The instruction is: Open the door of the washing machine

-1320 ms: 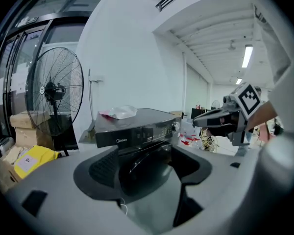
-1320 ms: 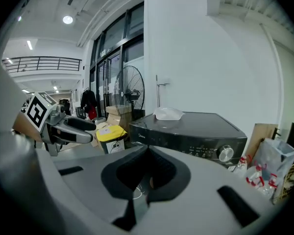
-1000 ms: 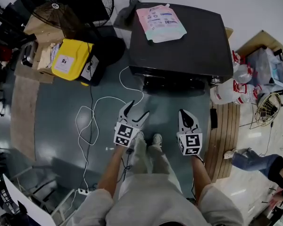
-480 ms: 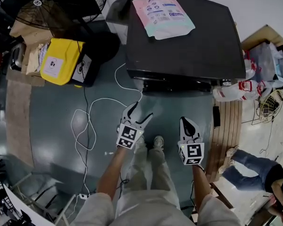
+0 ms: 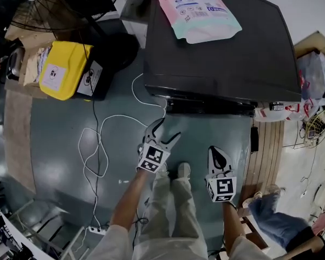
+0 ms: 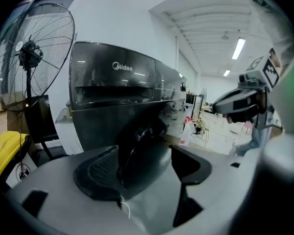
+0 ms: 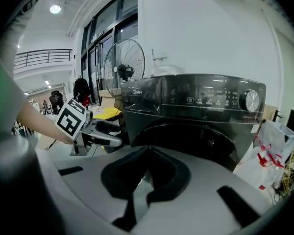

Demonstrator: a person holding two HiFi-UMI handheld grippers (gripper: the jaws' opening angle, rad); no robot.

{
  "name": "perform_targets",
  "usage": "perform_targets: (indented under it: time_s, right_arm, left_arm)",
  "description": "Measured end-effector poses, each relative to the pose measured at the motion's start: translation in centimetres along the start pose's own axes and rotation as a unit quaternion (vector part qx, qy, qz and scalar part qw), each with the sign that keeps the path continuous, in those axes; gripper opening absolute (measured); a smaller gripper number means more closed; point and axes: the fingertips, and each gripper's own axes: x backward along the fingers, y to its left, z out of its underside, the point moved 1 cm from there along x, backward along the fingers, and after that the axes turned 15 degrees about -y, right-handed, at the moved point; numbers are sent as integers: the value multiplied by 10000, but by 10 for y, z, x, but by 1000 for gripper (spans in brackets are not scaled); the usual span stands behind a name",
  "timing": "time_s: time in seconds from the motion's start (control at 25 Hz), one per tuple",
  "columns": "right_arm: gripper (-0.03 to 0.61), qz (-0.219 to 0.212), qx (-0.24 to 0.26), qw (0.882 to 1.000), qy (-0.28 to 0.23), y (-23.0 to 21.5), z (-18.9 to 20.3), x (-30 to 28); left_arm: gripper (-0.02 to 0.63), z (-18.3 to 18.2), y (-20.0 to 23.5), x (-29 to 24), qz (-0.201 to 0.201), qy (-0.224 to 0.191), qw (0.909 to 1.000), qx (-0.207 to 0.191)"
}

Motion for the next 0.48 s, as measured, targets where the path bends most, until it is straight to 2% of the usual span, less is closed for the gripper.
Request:
perform_targets:
  time_s: [0.48]
  right_arm:
    - [-2,-84,10,9994,341,-11,61,-14]
  left_arm:
    - [319,56,21,-63,96,36,9997,-213]
